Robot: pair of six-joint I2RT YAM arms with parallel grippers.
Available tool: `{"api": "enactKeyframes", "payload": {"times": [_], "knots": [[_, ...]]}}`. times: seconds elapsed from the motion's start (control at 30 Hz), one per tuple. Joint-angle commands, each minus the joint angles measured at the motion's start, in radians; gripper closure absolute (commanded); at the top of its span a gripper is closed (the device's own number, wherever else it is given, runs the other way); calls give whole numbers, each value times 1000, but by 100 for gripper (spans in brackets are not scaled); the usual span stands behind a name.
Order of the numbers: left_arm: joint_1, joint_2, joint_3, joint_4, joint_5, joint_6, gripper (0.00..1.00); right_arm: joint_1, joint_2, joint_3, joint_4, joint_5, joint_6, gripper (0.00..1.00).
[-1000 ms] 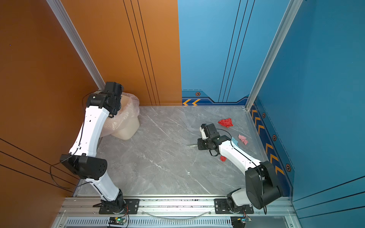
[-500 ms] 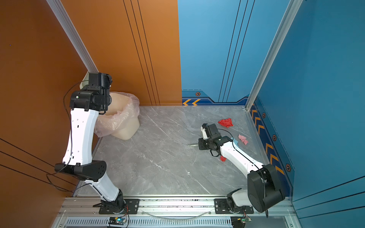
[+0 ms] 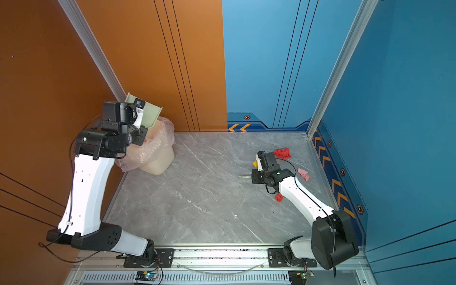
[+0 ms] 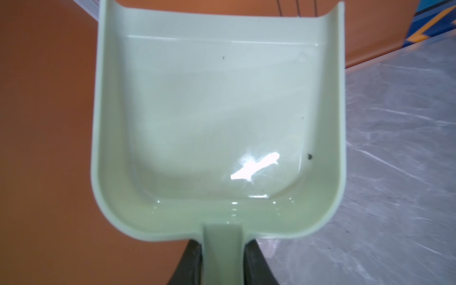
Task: Sweep away the paper scraps from the table
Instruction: 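Lift the emptied dustpan up out of the bin with the left gripper, then lower the dustpan near the scraps while the right brush moves toward them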
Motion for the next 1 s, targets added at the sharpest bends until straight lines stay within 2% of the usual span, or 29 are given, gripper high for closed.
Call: {"api": "enactKeyframes", "payload": {"times": [0.0, 0.13, 0.6, 0.77, 0.97], "knots": [[-39, -53, -136, 155, 115, -88, 100, -7, -31, 36, -44, 38, 26, 100], [-77, -99, -258, 244, 166, -135, 100, -8, -43, 35, -48, 50, 45, 100], [-185, -125, -521, 421, 329, -271, 100, -9, -115, 4, -24, 180, 103, 100], [-230, -98, -593, 466, 386, -311, 100, -12, -122, 10, -21, 265, 125, 100], [-332, -31, -666, 517, 358, -318, 100, -35, -134, -2, -23, 406, 209, 100]]}}
